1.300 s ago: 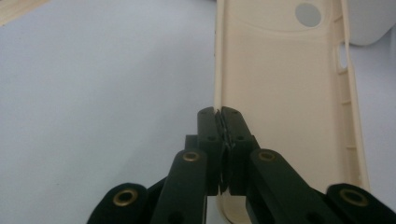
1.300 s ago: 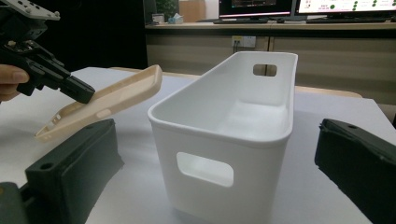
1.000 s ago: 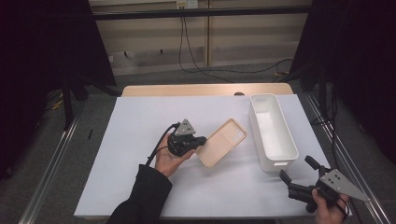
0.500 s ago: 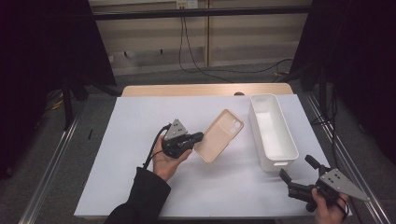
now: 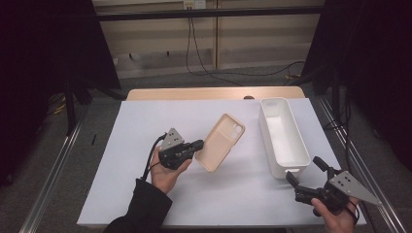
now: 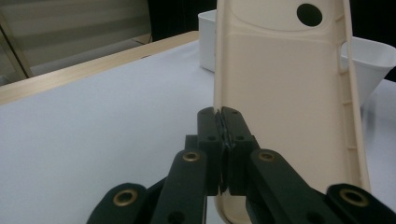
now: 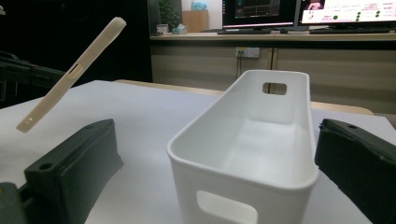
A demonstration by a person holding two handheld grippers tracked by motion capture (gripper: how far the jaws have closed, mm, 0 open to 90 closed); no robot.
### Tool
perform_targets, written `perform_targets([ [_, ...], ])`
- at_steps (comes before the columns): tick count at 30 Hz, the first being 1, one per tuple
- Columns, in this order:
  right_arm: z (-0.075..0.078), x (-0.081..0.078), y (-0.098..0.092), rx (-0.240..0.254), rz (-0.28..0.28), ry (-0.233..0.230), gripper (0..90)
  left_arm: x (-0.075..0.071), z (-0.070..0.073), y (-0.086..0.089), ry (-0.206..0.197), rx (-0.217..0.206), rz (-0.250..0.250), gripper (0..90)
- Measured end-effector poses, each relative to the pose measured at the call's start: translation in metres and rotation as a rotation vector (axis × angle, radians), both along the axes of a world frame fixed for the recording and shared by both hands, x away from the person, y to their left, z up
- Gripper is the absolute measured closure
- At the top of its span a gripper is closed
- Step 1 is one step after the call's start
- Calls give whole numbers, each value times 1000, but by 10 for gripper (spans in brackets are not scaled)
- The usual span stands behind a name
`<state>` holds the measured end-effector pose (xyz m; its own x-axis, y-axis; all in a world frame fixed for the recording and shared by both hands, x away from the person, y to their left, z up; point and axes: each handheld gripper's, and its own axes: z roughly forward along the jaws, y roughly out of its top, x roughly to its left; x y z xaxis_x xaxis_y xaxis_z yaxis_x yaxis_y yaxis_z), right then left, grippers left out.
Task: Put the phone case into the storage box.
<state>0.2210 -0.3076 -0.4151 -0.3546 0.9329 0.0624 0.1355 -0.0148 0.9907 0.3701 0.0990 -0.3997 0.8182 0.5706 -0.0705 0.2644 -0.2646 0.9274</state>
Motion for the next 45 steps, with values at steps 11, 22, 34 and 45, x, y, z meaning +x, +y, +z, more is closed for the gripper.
perform_targets([
  [11,17,9,28,-61,116,-1,4,-13,12,11,-20,-39,19,879],
  [22,32,30,54,-62,176,-9,35,-21,14,14,-36,-49,10,879],
  [34,37,53,94,-31,218,3,65,-24,5,10,-46,-23,7,879],
  [45,43,65,117,-27,175,-18,119,-22,2,5,-48,-20,13,879],
])
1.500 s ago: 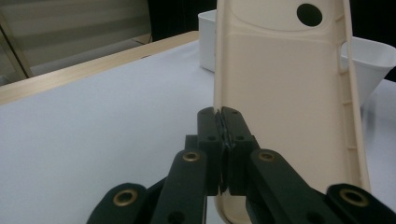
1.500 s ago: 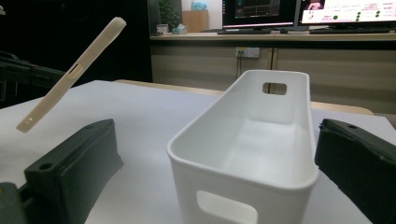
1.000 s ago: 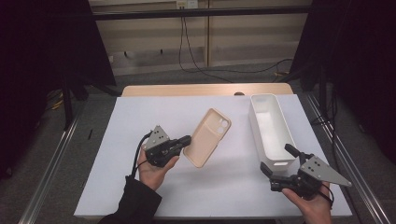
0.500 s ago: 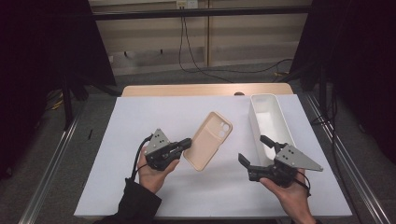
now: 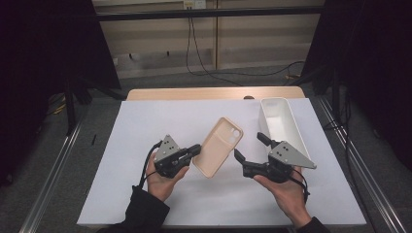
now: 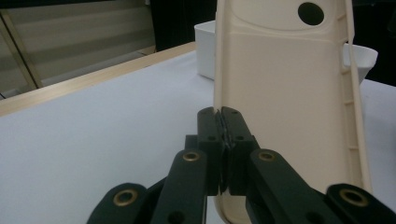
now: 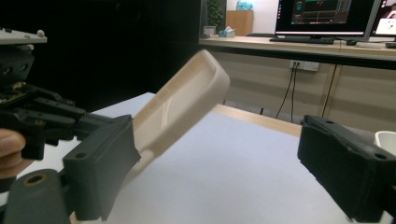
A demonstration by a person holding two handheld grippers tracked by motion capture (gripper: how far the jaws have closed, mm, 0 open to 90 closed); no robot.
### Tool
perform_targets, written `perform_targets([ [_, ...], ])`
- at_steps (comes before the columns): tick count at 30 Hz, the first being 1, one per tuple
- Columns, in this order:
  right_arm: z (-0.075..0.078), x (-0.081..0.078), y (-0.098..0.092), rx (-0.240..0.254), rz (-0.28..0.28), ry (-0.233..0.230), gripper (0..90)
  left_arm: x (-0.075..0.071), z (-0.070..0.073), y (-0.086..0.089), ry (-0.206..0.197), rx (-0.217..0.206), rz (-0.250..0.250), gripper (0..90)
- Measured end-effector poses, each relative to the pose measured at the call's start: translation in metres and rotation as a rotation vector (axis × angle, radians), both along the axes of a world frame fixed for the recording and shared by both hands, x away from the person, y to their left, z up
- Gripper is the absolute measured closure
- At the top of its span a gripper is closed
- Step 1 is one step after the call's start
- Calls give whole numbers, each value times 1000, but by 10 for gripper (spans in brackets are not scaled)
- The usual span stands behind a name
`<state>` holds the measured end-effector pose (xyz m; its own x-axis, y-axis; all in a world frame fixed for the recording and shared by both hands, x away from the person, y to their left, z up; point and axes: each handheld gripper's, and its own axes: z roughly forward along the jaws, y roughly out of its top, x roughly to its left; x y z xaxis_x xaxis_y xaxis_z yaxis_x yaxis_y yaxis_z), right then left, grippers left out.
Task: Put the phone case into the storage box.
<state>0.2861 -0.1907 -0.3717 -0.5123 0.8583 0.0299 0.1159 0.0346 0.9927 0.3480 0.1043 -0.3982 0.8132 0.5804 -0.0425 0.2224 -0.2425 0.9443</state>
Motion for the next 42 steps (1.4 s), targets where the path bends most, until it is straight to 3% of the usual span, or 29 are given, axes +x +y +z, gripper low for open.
perform_targets([
  [8,5,7,11,-2,0,25,228,3,-1,-3,-1,-5,11,879],
  [11,6,10,16,36,-17,55,307,4,-1,-3,-5,-2,7,879],
  [16,5,13,18,48,-35,62,388,4,-2,-3,-3,-5,7,879],
  [25,-1,20,21,89,-64,139,524,6,-5,-6,7,4,4,878],
  [28,-3,20,21,93,-54,151,593,6,-5,-6,2,4,8,879],
  [42,-4,23,18,121,-59,166,728,5,-6,-8,9,12,-6,875],
])
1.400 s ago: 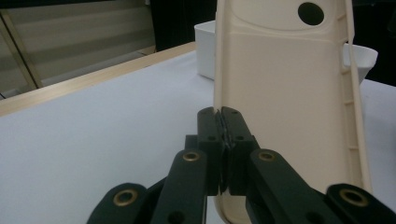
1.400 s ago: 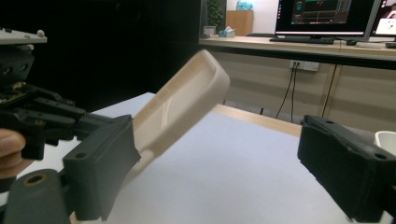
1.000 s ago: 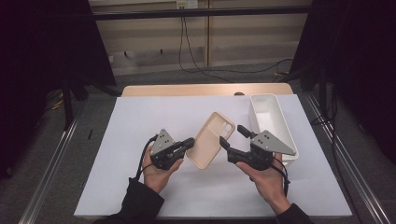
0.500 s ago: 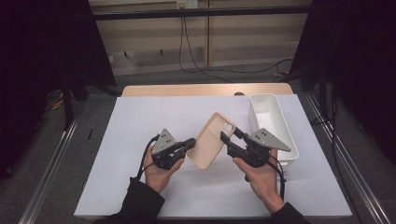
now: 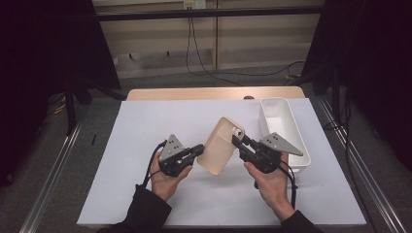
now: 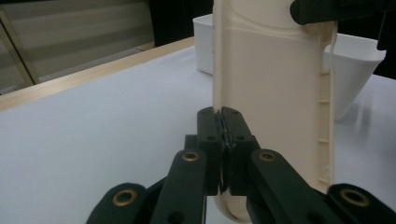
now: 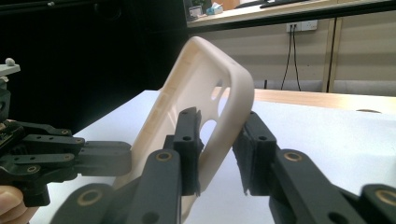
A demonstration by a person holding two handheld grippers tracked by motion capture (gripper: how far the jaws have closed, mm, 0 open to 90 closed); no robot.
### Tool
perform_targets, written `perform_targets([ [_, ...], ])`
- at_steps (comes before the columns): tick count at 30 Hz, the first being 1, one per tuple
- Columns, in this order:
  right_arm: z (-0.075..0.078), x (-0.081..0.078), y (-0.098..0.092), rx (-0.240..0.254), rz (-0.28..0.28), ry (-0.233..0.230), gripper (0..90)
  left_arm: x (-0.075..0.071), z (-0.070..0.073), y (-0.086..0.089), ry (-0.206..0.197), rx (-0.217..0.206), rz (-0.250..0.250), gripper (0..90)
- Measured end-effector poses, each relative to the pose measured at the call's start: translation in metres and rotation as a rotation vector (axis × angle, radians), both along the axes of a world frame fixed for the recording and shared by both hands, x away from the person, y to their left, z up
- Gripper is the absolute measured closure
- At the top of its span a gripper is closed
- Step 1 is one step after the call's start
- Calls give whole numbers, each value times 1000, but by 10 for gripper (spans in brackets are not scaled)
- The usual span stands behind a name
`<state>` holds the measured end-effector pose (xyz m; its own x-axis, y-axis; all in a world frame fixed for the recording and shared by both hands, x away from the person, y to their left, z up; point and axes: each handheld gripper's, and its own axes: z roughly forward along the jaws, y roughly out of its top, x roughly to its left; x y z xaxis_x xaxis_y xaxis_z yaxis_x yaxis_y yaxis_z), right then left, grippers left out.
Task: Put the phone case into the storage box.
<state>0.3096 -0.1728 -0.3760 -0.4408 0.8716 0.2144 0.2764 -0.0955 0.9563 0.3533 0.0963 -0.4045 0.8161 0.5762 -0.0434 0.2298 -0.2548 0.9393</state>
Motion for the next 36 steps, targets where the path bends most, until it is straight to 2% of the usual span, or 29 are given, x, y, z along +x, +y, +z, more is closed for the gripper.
perform_targets([
  [5,0,0,0,5,6,-13,770,1,-2,-2,6,12,-8,874],
  [7,1,-1,0,5,19,-34,801,1,-3,-3,4,15,-12,869],
  [14,3,-3,1,0,53,-83,817,1,-5,-4,12,13,-21,857],
  [21,3,-2,3,-8,84,-87,819,4,-9,-2,33,3,-26,842],
  [24,3,-2,3,-12,86,-94,819,6,-10,0,47,-9,-19,801],
  [28,3,0,1,-1,94,-101,819,7,-10,1,51,-17,-16,610],
  [30,3,1,0,-1,105,-101,819,6,-10,1,58,-26,-17,537],
  [31,3,1,0,-1,105,-101,819,6,-10,1,57,-25,-17,537],
  [32,3,1,0,-5,114,-104,819,6,-10,1,51,-23,-13,471],
  [36,2,2,-1,-13,124,-113,819,7,-12,2,50,-27,6,326],
])
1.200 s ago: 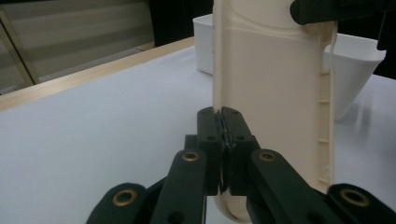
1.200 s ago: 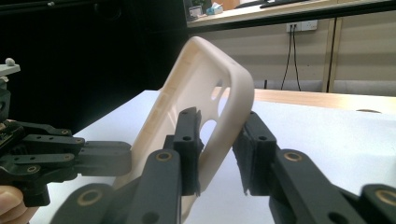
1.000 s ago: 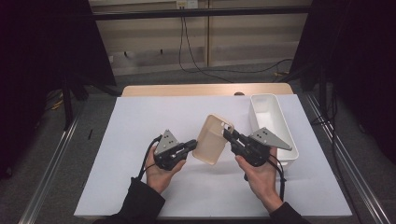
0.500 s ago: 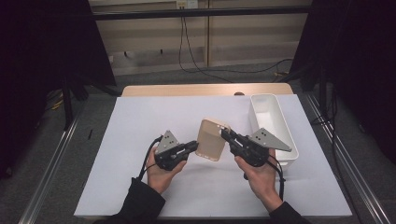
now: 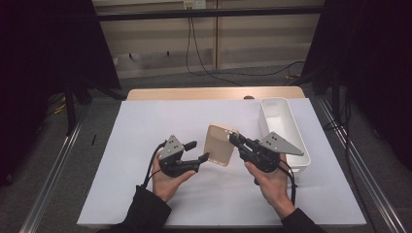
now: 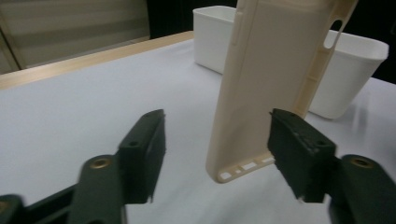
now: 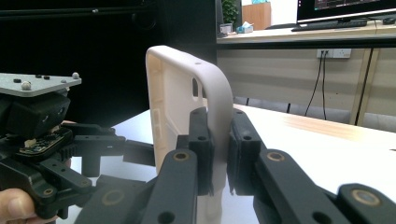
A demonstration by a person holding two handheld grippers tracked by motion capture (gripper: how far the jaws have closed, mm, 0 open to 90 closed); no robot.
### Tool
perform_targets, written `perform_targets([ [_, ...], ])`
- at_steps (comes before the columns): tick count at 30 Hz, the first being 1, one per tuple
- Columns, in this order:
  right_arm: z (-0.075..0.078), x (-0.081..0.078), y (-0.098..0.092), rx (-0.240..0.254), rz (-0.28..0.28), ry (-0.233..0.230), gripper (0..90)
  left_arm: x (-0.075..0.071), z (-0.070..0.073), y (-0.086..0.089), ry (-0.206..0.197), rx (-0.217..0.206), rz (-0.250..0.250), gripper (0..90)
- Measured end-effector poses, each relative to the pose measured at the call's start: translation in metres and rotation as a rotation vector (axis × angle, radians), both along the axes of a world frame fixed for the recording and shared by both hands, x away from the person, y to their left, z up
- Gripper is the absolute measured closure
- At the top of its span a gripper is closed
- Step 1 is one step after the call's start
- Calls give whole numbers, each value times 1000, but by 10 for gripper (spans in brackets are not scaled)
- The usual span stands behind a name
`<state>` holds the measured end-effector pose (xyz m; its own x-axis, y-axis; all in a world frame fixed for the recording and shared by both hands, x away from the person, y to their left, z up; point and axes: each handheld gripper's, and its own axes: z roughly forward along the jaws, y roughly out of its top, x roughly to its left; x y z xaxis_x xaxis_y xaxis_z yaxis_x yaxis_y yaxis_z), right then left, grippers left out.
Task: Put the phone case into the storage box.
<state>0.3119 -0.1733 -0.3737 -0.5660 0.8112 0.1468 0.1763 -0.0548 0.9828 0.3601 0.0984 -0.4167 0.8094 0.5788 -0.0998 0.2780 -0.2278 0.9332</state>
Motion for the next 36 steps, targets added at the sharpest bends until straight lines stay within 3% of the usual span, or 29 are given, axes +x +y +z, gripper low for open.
perform_targets([
  [5,1,1,-3,0,2,-8,819,3,-3,2,-5,-16,1,185],
  [9,1,2,-7,-3,1,-14,819,8,-3,5,-10,-17,39,105],
  [10,0,2,-7,-4,1,-20,819,7,-2,7,-32,6,57,98],
  [12,1,2,-7,-3,2,-22,818,7,-1,7,-41,9,59,59],
  [15,1,3,-9,-2,5,-21,818,5,0,8,-47,20,55,50],
  [17,1,3,-10,-6,4,-24,818,4,1,9,-43,4,52,44],
  [21,1,4,-13,-16,3,-27,818,3,2,10,-50,28,70,41],
  [23,1,3,-15,-15,4,-29,818,3,1,11,-38,19,76,39],
  [27,2,4,-24,-12,-7,-21,818,0,2,14,-62,-30,57,32],
  [36,5,4,-34,-15,-11,-32,818,-8,-1,14,-94,-39,48,31],
])
